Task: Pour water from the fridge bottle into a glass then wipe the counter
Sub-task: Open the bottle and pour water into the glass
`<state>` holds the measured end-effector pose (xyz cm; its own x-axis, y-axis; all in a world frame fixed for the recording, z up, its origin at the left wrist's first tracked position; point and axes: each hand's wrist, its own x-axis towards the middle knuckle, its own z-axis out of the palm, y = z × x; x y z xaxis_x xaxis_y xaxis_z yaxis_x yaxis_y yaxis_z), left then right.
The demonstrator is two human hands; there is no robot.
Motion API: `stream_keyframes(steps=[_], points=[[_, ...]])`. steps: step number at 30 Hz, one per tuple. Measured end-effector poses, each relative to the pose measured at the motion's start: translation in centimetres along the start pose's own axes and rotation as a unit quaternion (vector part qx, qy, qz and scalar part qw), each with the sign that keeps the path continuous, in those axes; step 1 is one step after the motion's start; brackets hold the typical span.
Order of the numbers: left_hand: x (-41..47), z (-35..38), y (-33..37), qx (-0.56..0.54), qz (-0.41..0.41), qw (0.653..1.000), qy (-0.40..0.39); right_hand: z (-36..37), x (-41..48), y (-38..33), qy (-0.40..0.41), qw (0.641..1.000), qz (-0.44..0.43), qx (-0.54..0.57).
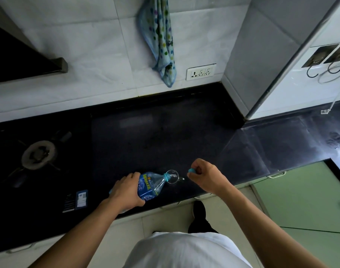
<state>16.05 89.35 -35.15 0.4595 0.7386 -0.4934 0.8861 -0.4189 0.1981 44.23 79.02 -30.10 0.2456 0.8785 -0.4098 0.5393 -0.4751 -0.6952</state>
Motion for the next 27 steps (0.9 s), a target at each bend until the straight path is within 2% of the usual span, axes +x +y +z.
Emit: stream_keyframes(steps=[27], points=[[-0.8,0.1,0.9,0.021,-0.033,0.999,0.009,0.2,-1.0,1.2,-0.008,1.0,0.006,-0.012]])
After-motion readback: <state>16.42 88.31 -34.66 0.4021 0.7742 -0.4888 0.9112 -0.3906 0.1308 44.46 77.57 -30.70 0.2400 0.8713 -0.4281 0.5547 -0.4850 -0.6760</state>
